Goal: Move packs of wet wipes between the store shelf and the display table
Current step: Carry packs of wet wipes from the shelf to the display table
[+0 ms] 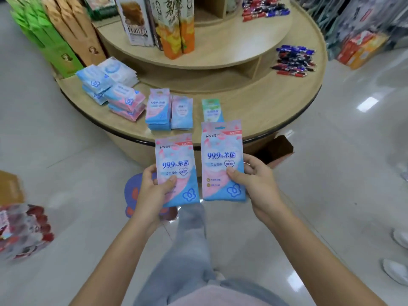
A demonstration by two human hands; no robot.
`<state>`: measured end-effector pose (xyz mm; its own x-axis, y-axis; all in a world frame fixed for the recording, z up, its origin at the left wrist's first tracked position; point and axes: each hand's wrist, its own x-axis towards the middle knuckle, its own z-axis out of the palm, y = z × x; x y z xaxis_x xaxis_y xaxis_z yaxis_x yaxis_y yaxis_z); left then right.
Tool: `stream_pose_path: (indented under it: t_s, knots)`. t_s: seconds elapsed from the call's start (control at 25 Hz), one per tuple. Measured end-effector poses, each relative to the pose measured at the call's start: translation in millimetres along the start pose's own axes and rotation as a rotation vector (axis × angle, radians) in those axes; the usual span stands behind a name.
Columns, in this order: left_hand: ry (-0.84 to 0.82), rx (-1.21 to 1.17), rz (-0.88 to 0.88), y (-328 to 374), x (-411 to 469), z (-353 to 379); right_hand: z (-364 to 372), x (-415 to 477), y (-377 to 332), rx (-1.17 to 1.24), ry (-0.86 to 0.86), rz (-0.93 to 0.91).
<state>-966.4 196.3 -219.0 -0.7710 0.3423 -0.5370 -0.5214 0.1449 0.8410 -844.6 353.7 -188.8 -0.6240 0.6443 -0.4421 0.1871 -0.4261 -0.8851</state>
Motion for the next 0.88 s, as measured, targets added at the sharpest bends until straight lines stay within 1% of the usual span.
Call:
stream_pose_path:
  t_s: [0.08, 0.24, 0.32, 0.4, 0.52, 0.72, 0.8, 0.88]
  knots:
    - [0.040, -0.007, 0.038, 26, 61, 0, 22, 53, -13, 0.022, -0.030, 0.022]
    - [0.036, 0.034, 0.060, 76, 186, 0, 63, 151, -37, 0.114, -0.037, 0.102]
    - [0.002, 0.092, 0.075, 97, 242, 2, 82, 197, -48, 0.125, -0.037, 0.140]
    - [-0.004, 0.174, 0.074, 110, 283, 4, 100, 235, -55, 0.086, -0.049, 0.170]
    - [0.029, 0.227, 0.028, 113, 324, 5, 123, 280, -59, 0.045, -0.061, 0.247]
    - [0.122, 0.312, -0.072, 100, 359, 6, 154, 335, -50, -0.036, -0.077, 0.357]
    - [0.165, 0.416, -0.079, 94, 368, 3, 164, 348, -44, -0.054, -0.087, 0.372]
    - [0.181, 0.529, -0.045, 92, 371, 5, 174, 357, -37, -0.060, -0.106, 0.389]
